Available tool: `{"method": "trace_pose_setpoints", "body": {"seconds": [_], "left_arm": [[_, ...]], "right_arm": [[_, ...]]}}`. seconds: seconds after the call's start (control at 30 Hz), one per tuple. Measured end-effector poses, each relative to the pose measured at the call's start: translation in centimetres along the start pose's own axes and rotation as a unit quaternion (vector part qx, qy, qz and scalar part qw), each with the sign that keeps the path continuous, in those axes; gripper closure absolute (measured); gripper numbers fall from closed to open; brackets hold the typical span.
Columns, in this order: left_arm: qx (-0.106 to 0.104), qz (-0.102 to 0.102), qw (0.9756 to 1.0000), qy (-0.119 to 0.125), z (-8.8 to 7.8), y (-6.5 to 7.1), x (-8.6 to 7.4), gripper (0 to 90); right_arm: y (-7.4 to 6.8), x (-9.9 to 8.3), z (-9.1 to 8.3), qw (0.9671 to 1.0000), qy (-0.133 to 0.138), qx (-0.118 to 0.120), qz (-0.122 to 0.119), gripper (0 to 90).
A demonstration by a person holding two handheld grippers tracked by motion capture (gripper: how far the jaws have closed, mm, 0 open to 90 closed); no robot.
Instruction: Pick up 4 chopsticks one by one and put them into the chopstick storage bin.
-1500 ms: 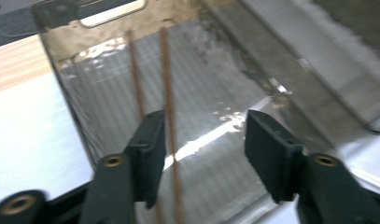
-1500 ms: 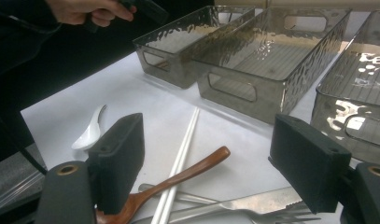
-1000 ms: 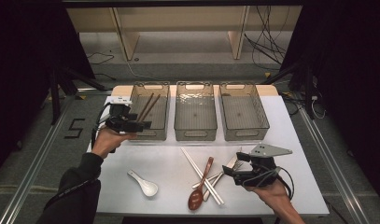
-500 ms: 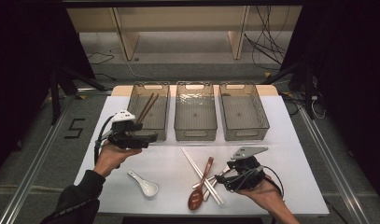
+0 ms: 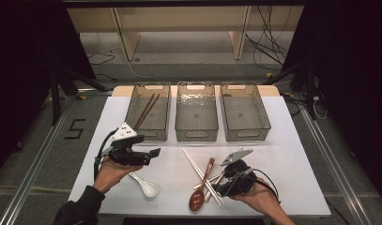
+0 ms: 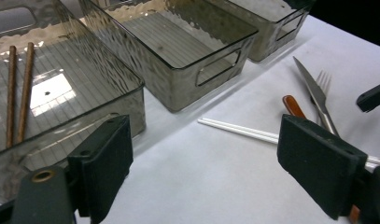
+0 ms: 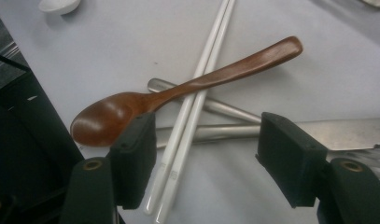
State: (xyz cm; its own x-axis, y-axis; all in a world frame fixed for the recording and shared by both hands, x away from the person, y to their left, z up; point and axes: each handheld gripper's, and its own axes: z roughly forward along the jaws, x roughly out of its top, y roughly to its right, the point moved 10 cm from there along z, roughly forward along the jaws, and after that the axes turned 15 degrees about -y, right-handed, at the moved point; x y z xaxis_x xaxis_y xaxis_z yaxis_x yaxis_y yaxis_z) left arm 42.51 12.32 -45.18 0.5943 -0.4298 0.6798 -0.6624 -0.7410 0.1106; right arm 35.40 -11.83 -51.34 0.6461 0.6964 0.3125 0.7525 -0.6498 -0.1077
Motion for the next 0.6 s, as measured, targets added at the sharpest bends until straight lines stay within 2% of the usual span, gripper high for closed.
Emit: {"method": "trace_pose_setpoints", "body": {"seconds": [0.1,0.23,0.6], "left_arm": [[0.001,0.000,1.0000,-0.001,0.1,0.4,-0.5,17.6],[-0.003,0.008,0.9999,-0.005,-0.1,0.8,-0.8,17.0],[-0.010,0.000,0.9999,-0.004,-0.2,0.9,-1.3,16.3]], "right_arm": [[-0.3,-0.1,0.3,0.9999,-0.012,0.008,0.003,39.9],[-0.4,-0.3,0.6,0.9997,-0.024,0.005,-0.001,41.1],[-0.6,-1.0,1.4,0.9985,-0.054,0.005,0.002,45.3]]}}
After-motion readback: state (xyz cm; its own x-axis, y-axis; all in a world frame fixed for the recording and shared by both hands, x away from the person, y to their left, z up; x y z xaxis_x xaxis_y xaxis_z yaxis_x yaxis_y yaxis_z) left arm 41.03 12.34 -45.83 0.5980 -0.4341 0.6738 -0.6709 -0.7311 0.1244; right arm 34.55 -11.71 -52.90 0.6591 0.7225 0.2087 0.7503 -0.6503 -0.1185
